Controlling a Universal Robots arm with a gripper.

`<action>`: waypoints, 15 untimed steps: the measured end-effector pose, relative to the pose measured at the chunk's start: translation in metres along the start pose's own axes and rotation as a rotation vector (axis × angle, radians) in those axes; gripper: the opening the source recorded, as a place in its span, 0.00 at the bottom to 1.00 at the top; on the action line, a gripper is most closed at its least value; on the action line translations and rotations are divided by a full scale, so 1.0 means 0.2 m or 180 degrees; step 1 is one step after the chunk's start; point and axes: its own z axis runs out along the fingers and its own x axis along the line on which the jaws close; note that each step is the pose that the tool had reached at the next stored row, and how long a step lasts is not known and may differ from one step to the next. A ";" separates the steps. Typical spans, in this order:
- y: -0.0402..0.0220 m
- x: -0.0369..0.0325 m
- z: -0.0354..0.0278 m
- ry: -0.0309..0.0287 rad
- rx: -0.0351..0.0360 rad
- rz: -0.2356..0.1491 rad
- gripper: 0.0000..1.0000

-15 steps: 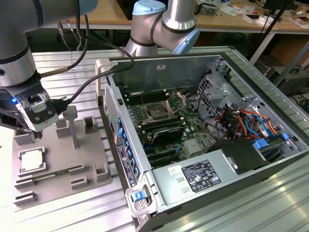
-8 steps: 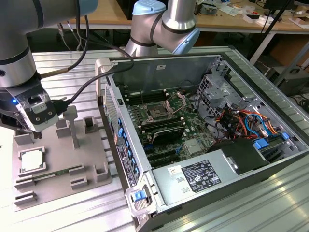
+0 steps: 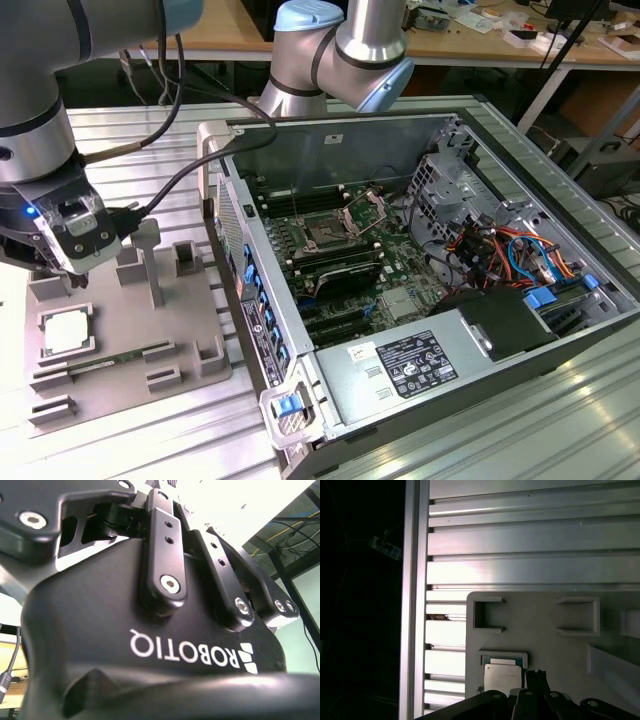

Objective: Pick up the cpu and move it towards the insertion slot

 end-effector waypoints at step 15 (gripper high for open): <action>-0.001 0.000 0.016 0.0000 0.0000 0.0000 0.11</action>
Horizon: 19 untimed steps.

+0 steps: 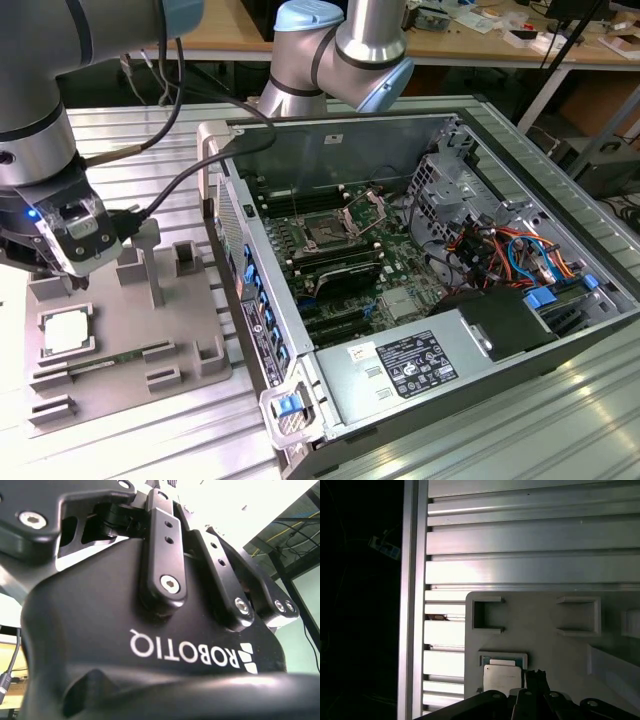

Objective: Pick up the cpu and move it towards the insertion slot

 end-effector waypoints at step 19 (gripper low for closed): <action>-0.025 0.056 0.032 0.0000 0.0000 0.0000 0.11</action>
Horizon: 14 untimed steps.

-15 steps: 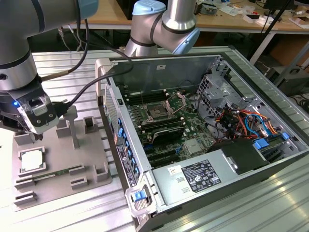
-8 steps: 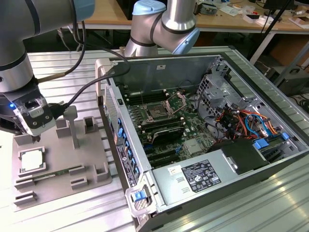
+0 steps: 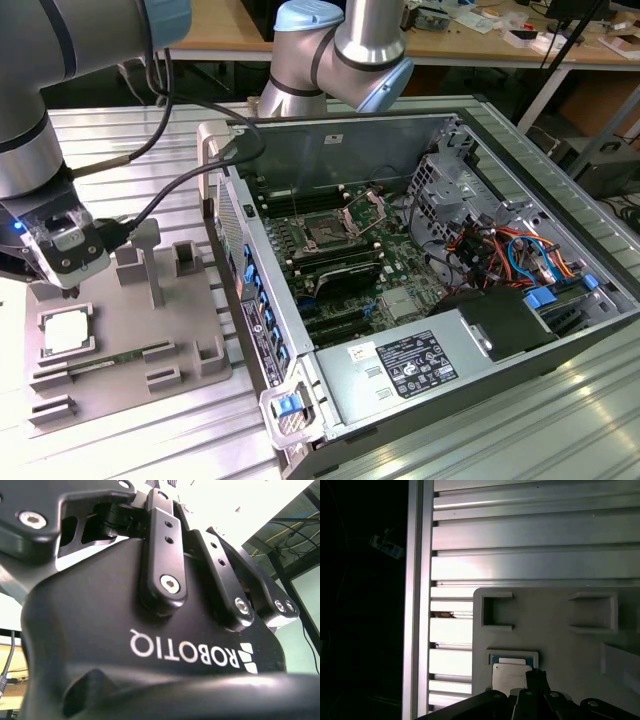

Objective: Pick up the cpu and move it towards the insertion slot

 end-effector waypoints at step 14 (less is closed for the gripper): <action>-0.033 0.011 0.017 0.0000 0.0000 0.0000 0.11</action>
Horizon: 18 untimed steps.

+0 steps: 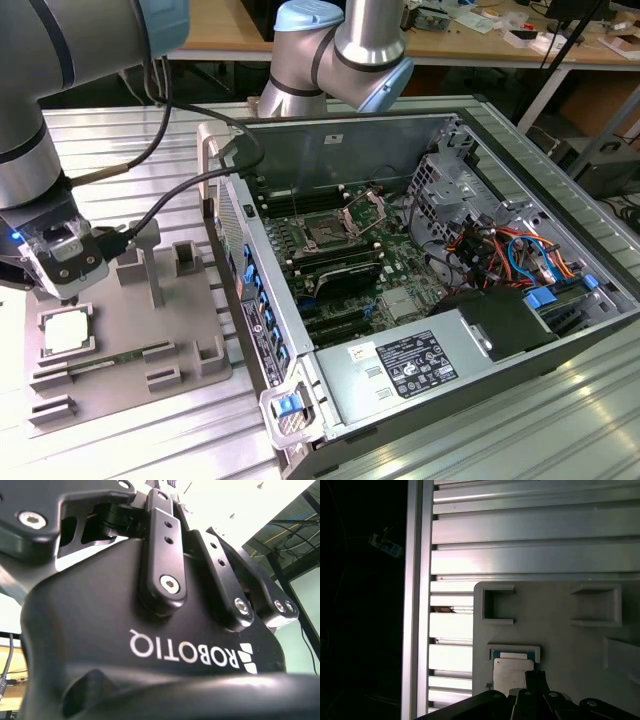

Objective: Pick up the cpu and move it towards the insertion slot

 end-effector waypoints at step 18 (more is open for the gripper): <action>-0.021 0.007 0.019 0.0000 0.0000 0.0000 0.11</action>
